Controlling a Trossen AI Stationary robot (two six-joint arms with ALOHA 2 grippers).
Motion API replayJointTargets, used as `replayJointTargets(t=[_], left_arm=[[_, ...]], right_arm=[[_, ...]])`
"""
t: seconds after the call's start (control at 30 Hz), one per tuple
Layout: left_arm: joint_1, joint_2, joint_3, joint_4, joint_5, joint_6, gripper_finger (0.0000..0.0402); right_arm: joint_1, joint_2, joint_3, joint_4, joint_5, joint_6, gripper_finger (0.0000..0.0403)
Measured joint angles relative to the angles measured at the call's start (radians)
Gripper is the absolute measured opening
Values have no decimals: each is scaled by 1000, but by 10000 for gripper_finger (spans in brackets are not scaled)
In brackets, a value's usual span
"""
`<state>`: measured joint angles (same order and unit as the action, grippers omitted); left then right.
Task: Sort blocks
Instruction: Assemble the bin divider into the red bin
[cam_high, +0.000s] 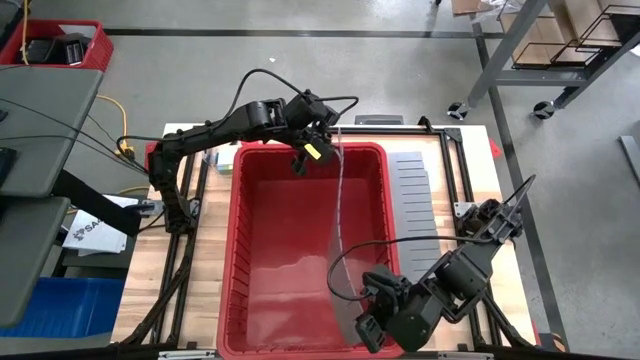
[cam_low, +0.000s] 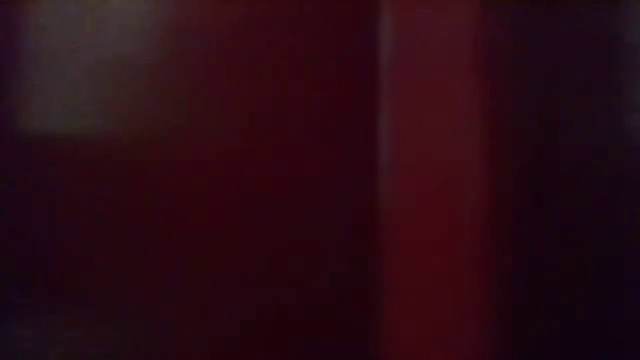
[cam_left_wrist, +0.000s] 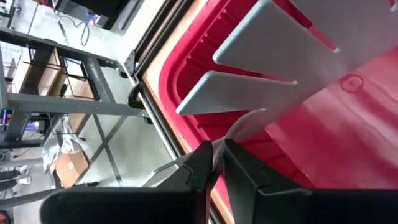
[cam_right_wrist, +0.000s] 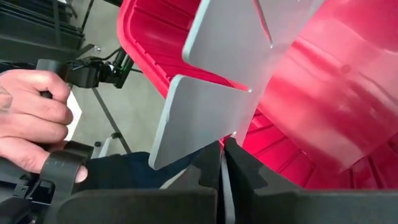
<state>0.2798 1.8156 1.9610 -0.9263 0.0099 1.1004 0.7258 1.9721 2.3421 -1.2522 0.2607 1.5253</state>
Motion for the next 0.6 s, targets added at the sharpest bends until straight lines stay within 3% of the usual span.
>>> replayJointTargets(t=[0.17,0.43,0.6], left_arm=[[1,0,0,4,-22,-13,45],[0,0,0,5,-48,-16,53],[1,0,0,5,-48,-14,49]], right_arm=[[-5,0,0,-1,-3,1,11],[-12,0,0,31,-29,-11,133],[-26,0,0,111,-136,-64,161]])
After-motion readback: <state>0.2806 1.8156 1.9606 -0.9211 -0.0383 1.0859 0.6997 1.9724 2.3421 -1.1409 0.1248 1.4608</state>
